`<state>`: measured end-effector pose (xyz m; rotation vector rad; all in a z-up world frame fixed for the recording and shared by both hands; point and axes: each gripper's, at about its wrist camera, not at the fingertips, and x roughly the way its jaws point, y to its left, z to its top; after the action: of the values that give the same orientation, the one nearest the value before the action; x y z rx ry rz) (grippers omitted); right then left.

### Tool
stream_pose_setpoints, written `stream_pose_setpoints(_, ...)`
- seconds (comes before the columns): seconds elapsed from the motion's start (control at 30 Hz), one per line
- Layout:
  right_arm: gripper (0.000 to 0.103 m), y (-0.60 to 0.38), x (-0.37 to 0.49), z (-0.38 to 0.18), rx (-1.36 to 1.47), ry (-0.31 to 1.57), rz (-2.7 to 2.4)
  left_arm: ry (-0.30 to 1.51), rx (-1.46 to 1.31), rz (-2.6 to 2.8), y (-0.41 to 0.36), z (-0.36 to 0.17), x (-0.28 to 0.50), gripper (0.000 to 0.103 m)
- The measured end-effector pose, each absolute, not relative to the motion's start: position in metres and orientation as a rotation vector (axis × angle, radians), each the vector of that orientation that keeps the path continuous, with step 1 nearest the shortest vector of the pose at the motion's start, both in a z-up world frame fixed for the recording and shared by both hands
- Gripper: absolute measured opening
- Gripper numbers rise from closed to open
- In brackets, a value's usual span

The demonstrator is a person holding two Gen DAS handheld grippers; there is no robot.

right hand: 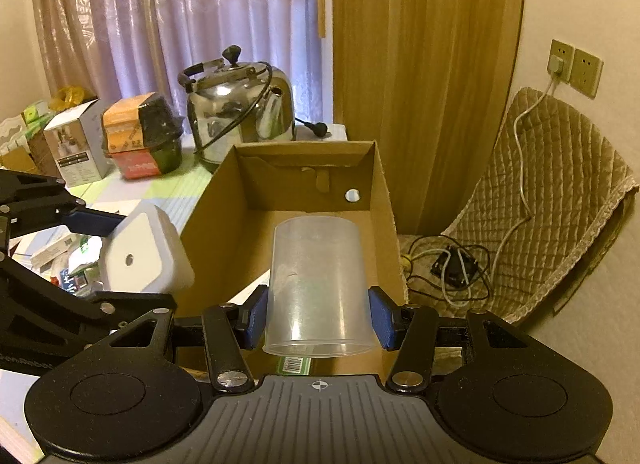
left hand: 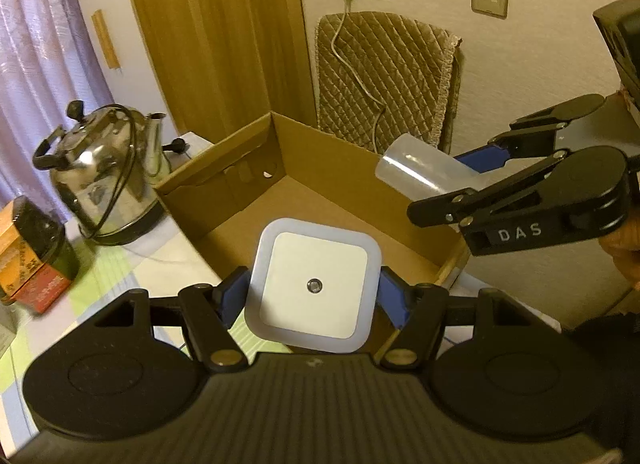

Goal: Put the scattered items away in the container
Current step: 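Carry the night light in the left tool and cup in the right tool over the cardboard box, then release the night light into the box with the left tool while the right tool holds the cup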

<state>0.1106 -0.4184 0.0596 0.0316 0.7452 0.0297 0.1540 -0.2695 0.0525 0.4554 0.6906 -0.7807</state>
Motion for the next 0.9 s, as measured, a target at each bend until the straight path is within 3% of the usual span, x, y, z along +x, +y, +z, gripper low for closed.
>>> stream_pose_setpoints(0.9,0.055,-0.435,0.120,0.044,0.055,0.762,0.027,0.710,0.470,-0.797,-0.295,0.036,0.166,0.064)
